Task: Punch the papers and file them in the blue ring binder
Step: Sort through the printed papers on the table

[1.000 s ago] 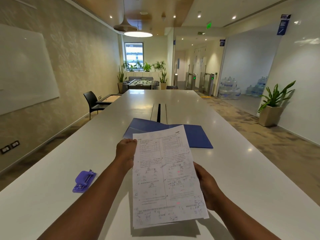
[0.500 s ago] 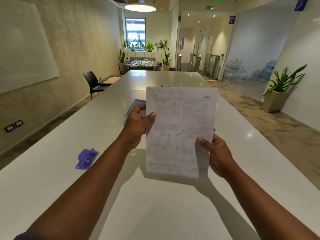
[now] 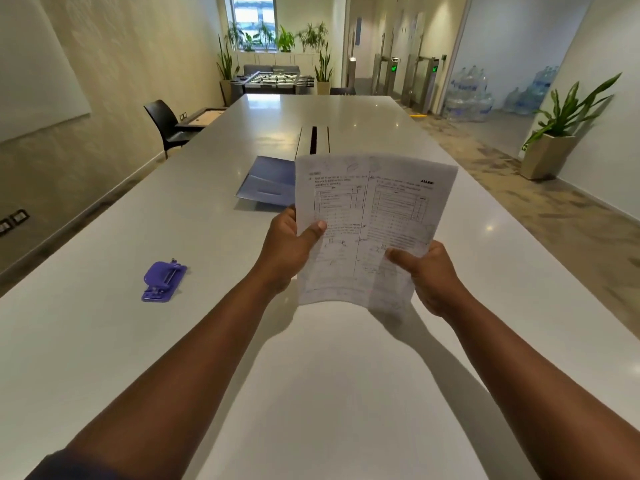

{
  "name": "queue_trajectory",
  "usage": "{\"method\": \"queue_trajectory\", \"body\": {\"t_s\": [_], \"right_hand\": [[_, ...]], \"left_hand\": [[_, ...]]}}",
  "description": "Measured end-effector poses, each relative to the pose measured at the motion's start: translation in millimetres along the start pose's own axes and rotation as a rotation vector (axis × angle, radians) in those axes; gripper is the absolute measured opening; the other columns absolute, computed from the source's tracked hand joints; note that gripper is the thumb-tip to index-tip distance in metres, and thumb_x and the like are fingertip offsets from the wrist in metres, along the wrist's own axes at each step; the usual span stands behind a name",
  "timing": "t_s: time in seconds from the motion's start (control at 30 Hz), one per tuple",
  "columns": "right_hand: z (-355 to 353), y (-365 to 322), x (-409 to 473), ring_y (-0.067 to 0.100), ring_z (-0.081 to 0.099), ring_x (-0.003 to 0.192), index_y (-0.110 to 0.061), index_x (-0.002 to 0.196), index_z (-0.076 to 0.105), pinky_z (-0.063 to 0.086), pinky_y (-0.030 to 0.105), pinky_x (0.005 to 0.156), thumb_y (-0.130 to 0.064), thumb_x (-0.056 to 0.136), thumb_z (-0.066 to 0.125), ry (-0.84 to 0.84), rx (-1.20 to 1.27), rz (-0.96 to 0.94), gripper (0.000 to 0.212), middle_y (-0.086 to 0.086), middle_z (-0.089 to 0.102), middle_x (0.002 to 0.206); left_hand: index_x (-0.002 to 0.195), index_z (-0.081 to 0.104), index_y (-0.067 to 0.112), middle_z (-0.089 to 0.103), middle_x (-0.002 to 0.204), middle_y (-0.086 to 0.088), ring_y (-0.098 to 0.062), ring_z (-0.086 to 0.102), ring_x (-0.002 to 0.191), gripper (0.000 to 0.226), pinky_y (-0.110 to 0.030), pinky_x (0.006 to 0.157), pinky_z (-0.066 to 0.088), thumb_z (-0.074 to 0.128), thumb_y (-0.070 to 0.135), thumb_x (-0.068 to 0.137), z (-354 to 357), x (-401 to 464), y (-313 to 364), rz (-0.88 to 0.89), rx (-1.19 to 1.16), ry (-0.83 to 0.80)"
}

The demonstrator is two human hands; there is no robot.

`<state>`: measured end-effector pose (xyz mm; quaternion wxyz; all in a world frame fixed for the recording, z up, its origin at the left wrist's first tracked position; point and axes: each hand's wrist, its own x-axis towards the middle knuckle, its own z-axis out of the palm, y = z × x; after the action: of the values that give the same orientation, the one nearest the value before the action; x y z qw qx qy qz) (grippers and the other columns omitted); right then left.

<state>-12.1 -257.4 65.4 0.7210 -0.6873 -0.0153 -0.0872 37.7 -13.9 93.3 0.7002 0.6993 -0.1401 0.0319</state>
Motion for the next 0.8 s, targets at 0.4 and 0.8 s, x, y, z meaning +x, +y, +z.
{"method": "queue_trajectory", "body": {"t_s": [0.4,0.8], "right_hand": [[-1.5,14.9,-0.3,0.028,0.071,0.114,-0.024,0.115,0.073,0.057,0.055,0.098,-0.003,0.087,0.075,-0.004,-0.061,0.088,0.034,-0.003,0.078,0.116],[-1.0,15.7,-2.4,0.028,0.07,0.114,-0.025,0.116,0.072,0.057,0.05,0.094,-0.004,0.09,0.074,-0.017,-0.086,0.109,0.035,-0.004,0.078,0.117]], "left_hand": [[0.124,0.061,0.024,0.073,0.119,0.001,-0.026,0.072,0.104,0.03,-0.05,0.09,0.06,0.067,0.024,0.095,7.1,-10.4,-16.2,-0.068,0.019,-0.025],[0.126,0.063,0.021,0.072,0.122,-0.001,-0.027,0.071,0.106,0.03,-0.047,0.09,0.061,0.068,0.021,0.096,7.7,-11.5,-24.2,-0.075,0.0,0.0]]}}
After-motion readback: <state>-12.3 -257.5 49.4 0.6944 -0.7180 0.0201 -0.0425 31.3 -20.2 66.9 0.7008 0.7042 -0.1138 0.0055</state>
